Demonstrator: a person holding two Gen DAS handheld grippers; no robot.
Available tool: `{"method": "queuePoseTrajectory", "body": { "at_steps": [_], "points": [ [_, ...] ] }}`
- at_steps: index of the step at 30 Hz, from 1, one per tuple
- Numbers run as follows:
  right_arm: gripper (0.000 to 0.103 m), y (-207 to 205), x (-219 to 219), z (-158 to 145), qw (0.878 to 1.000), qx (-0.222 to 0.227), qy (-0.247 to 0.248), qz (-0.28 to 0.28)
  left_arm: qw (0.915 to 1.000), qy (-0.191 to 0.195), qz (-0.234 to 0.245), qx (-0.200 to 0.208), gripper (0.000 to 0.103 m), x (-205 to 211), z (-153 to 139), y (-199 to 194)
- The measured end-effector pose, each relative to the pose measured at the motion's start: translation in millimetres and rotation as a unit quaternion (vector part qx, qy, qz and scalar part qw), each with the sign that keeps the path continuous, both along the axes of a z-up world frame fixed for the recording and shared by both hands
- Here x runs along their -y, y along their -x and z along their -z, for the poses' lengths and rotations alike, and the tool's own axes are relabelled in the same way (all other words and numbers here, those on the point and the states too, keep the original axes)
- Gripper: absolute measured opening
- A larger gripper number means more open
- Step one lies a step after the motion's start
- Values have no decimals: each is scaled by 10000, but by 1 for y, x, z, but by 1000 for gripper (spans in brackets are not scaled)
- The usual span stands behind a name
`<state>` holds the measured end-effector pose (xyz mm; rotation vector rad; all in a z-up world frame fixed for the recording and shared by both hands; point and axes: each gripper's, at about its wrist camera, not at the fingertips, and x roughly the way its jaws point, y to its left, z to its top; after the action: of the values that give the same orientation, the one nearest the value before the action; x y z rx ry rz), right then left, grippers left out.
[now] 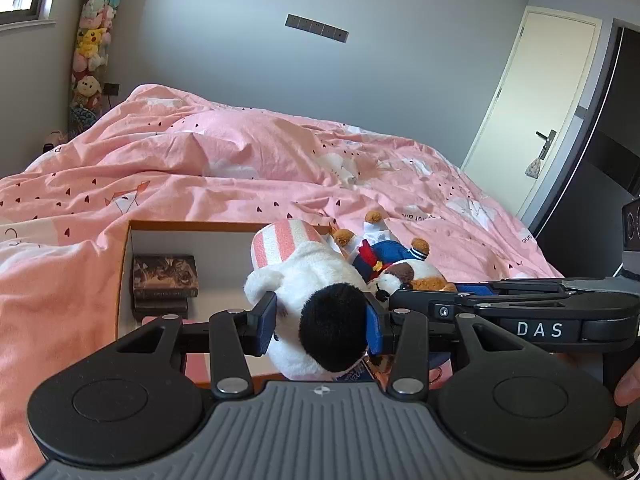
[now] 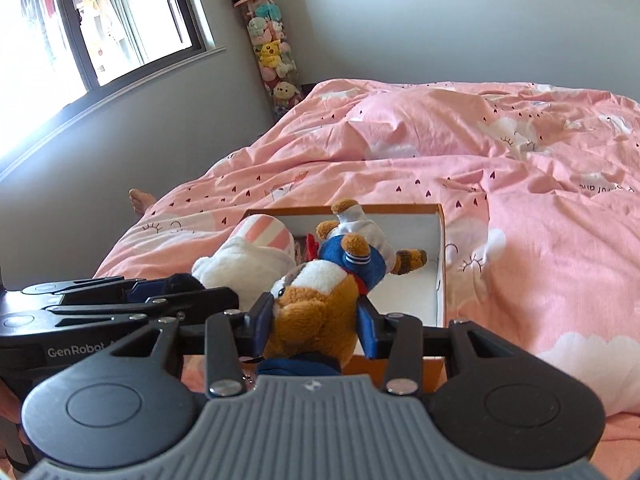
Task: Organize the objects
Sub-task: 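Lift both plush toys and carry them over the orange box, then lower both plush toys into the box and open both grippers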
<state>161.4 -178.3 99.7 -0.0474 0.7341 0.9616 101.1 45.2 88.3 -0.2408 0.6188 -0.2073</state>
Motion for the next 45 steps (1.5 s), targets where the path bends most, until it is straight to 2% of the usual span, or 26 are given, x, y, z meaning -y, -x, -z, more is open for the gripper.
{"method": "queuePoseTrajectory", "body": {
  "at_steps": [6,12,15,19,23,33,45],
  "points": [
    [45,-24,-20,-2,9995,-39,-284,94,9999,-57,-108,82,50,-12,0,-28],
    [45,-46,-47,21,9990,-147,-358,236,9984,-215,-509,76,50,-8,27,-51],
    [45,-58,-56,44,9989,-284,-148,353,9979,-206,-585,-183,50,-9,49,-60],
    [45,-74,-61,77,9961,-819,51,337,9971,-142,-432,-607,50,-11,71,-66],
    [45,-86,-63,99,9919,-1216,229,287,9951,-244,-271,-924,50,-7,88,-69],
    [46,-98,-69,121,9852,-1646,478,39,9860,-568,-28,-1565,50,-7,116,-78],
    [46,-97,-99,130,9796,-1817,743,-425,9811,-818,-22,-1751,50,-17,116,-79]
  ]
}}
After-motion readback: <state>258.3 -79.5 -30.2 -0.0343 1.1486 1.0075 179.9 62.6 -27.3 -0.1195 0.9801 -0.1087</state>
